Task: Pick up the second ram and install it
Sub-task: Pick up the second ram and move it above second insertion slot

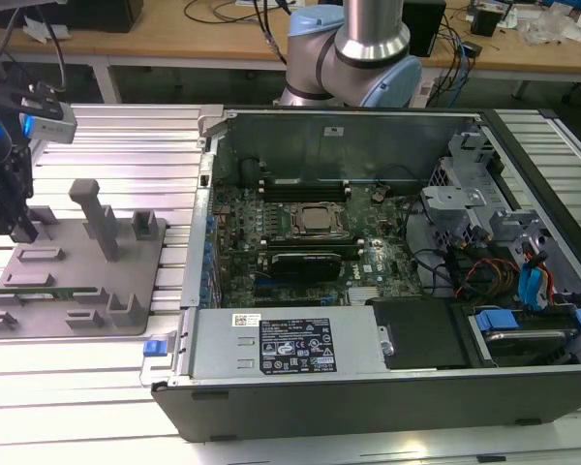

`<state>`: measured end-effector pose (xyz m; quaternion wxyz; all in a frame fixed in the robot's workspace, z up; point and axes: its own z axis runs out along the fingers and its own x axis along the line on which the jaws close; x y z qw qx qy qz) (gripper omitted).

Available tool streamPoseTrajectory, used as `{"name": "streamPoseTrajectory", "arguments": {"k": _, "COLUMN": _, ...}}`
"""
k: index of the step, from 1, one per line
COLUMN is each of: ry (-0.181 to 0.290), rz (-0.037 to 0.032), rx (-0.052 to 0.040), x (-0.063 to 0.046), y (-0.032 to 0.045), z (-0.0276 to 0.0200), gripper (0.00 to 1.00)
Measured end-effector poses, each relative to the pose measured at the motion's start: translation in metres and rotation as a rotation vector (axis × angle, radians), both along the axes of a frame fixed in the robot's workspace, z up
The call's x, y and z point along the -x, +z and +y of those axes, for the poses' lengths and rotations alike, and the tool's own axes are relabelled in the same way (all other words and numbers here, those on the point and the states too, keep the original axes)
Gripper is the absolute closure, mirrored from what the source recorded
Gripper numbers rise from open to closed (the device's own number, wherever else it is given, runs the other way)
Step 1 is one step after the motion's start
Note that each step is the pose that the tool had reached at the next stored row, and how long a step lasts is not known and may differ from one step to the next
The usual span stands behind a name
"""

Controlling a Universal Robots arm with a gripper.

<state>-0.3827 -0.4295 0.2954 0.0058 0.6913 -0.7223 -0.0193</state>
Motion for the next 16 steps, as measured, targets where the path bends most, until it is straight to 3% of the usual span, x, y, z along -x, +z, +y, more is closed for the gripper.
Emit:
{"name": "streamPoseTrajectory", "arguments": {"k": 9, "ry": 0.0, "rz": 0.0, "rx": 0.0, "x": 0.005, "y": -0.0087, "z": 0.0, "gripper": 0.92}}
{"name": "streamPoseTrajectory", "arguments": {"k": 16, "ry": 0.0, "rz": 0.0, "rx": 0.0, "x": 0.01, "y": -0.0199, "z": 0.0, "gripper": 0.92}}
